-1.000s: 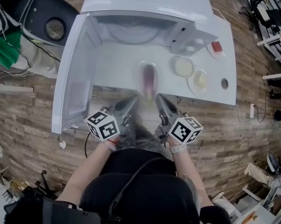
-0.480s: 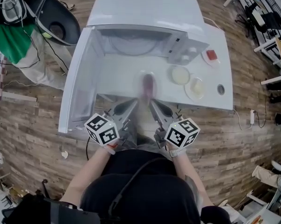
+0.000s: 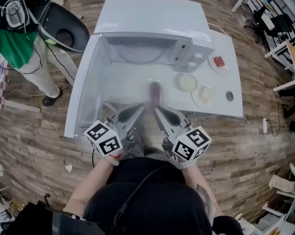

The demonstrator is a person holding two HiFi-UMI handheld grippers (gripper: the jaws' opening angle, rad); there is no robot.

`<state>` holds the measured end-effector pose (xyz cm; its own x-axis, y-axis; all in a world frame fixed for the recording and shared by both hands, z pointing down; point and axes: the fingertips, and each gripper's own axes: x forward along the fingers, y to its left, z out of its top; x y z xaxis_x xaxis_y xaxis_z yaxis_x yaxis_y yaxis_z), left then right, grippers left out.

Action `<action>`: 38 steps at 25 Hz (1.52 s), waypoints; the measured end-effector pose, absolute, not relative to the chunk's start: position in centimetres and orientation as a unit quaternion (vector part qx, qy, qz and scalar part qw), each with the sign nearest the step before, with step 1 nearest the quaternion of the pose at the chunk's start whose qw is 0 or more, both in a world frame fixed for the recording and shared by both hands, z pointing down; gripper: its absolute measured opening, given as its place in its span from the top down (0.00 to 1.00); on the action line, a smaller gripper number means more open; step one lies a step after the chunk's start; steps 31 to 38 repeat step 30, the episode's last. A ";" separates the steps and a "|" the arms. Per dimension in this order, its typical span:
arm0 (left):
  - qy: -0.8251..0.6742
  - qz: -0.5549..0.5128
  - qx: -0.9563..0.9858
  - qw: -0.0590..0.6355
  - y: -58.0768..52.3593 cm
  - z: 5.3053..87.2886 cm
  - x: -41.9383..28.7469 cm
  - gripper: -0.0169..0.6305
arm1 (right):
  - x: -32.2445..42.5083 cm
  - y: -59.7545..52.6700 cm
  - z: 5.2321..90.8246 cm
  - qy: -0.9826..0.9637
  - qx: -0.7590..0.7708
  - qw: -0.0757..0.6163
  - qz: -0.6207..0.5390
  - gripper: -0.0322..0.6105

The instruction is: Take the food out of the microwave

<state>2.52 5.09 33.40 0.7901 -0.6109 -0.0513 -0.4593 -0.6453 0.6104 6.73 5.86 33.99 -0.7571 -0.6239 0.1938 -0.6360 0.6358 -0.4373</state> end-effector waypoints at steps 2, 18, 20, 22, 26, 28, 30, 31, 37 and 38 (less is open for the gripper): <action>-0.293 -0.141 0.893 0.310 5.3 32.6 2.3 0.96 | 6.3 6.4 32.8 -0.910 0.337 0.004 0.242 0.92; -0.312 -0.164 0.882 0.313 7.3 30.6 0.9 0.96 | 5.0 9.7 29.6 -0.939 0.291 0.026 0.182 0.92; -0.314 -0.166 0.878 0.320 7.3 30.8 0.7 0.96 | 5.1 9.9 29.7 -0.939 0.292 0.032 0.176 0.92; -0.308 -0.169 0.877 0.329 7.5 30.8 0.8 0.96 | 5.2 10.1 29.8 -0.940 0.294 0.036 0.172 0.92; -0.294 -0.171 0.877 0.340 8.0 30.9 1.3 0.96 | 5.5 10.6 29.9 -0.939 0.294 0.032 0.178 0.92; -0.288 -0.167 0.879 0.342 8.4 30.9 1.6 0.96 | 5.7 10.8 29.9 -0.939 0.292 0.034 0.177 0.92; -0.282 -0.162 0.882 0.342 8.7 30.9 1.9 0.96 | 5.8 11.0 30.0 -0.940 0.291 0.038 0.174 0.92; -0.282 -0.162 0.882 0.342 8.7 30.9 1.9 0.96 | 5.8 11.0 30.0 -0.940 0.291 0.038 0.174 0.92; -0.282 -0.162 0.882 0.342 8.7 30.9 1.9 0.96 | 5.8 11.0 30.0 -0.940 0.291 0.038 0.174 0.92; -0.282 -0.162 0.882 0.342 8.7 30.9 1.9 0.96 | 5.8 11.0 30.0 -0.940 0.291 0.038 0.174 0.92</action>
